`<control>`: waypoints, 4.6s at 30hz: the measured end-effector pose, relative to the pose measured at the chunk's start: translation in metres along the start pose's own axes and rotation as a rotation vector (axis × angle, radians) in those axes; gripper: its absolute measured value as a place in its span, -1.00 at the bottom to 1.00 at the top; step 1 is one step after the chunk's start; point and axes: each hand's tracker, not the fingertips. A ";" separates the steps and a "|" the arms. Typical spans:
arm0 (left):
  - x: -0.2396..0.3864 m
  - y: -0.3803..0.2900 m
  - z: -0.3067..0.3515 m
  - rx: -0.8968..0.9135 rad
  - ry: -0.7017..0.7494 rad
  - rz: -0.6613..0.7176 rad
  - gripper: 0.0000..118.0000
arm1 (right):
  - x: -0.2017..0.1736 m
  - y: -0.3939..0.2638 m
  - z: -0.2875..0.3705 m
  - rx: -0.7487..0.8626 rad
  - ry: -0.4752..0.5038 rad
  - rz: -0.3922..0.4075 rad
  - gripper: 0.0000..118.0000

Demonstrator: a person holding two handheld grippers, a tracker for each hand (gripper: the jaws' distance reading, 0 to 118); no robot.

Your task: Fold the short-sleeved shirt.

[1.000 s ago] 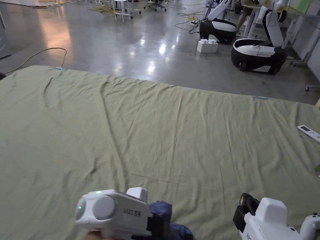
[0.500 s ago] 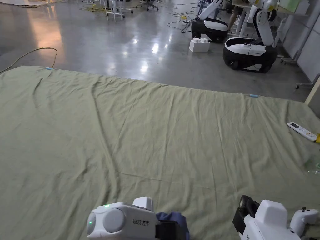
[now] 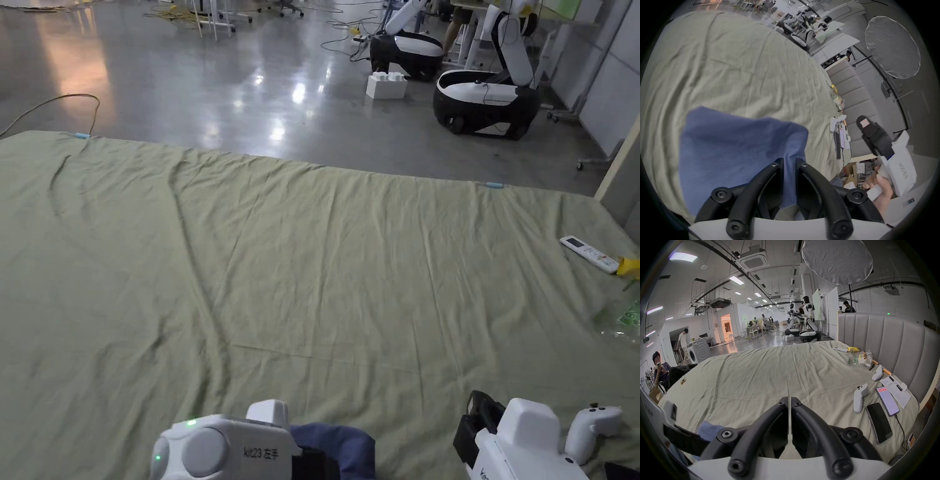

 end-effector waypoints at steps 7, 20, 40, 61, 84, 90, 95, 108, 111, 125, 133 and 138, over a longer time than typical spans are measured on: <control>-0.007 -0.017 -0.049 -0.044 0.019 0.012 -0.83 | 0.001 0.000 0.004 -0.004 0.000 0.009 -0.94; 0.006 -0.013 0.022 0.219 -0.020 -0.249 -0.84 | -0.011 0.014 0.011 0.084 0.001 0.044 -0.94; 0.018 0.034 0.152 1.015 0.620 -0.525 -0.84 | -0.055 0.077 0.019 0.346 -0.048 0.167 -0.94; -0.072 0.011 0.177 0.861 0.715 -0.373 -0.84 | -0.105 -0.029 0.018 0.008 0.173 0.260 -0.94; -0.133 -0.014 0.091 0.260 -0.051 0.015 0.37 | -0.120 -0.123 -0.033 -0.178 0.110 0.239 -0.94; -0.141 0.004 0.045 0.111 -0.099 0.077 0.37 | -0.114 -0.126 -0.032 -0.174 0.125 0.220 -0.94; -0.146 0.010 0.015 0.009 -0.201 0.108 0.36 | -0.113 -0.126 -0.031 -0.174 0.134 0.218 -0.94; -0.170 0.003 0.009 0.053 -0.310 0.214 -0.52 | -0.102 -0.127 -0.028 -0.167 0.133 0.215 -0.94; -0.171 0.004 0.014 0.060 -0.324 0.214 -0.56 | -0.102 -0.125 -0.028 -0.164 0.121 0.208 -0.94; -0.162 0.023 0.051 0.077 -0.379 0.184 -0.61 | -0.092 -0.096 -0.020 -0.132 0.123 0.208 -0.94; -0.192 0.061 0.144 0.129 -0.332 0.179 -0.61 | -0.066 -0.009 -0.019 0.031 0.088 0.206 -0.94; -0.216 0.082 0.215 0.182 -0.246 0.142 -0.61 | -0.058 0.046 -0.020 0.144 0.053 0.190 -0.94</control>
